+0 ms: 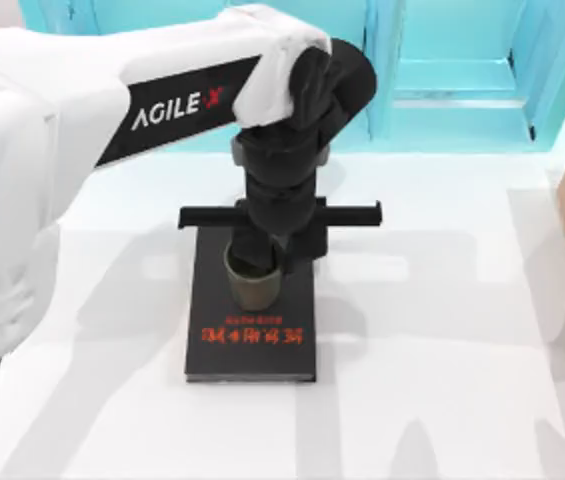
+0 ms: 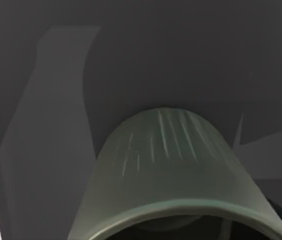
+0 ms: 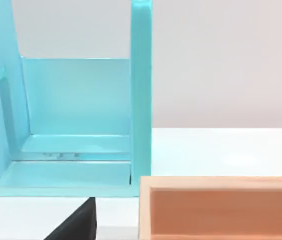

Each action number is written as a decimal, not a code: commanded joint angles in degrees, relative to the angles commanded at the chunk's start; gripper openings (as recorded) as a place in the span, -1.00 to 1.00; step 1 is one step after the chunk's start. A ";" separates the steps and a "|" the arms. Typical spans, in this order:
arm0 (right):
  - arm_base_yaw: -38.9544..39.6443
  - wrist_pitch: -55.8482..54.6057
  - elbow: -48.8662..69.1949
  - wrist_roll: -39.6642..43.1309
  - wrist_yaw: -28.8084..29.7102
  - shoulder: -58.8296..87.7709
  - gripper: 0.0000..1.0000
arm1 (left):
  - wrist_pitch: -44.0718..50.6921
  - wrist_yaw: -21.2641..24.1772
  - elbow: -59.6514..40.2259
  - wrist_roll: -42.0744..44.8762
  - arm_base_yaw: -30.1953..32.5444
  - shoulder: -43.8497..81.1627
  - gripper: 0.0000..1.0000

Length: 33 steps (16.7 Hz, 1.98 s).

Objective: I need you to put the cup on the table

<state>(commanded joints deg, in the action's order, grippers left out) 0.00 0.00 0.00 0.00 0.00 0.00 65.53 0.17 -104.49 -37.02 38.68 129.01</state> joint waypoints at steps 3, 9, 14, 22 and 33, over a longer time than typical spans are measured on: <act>0.00 0.00 0.00 0.00 0.00 0.00 1.00 | 2.26 -0.04 -2.17 0.01 0.07 -0.32 -1.00; 0.00 0.00 0.00 0.00 0.00 0.00 1.00 | 10.56 -0.01 -9.32 -0.09 0.07 -1.25 -1.00; 0.00 0.00 0.00 0.00 0.00 0.00 1.00 | 10.28 -0.03 -8.33 0.84 -0.86 -1.83 -1.00; 0.00 0.00 0.00 0.00 0.00 0.00 1.00 | 7.88 -0.18 14.13 20.43 -20.75 -22.23 -1.00; 0.00 0.00 0.00 0.00 0.00 0.00 1.00 | 5.13 -0.31 22.10 26.27 -26.82 -27.54 -1.00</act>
<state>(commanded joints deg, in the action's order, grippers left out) 0.00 0.00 0.00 0.00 0.00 0.00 70.66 -0.14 -82.39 -10.75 11.86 101.47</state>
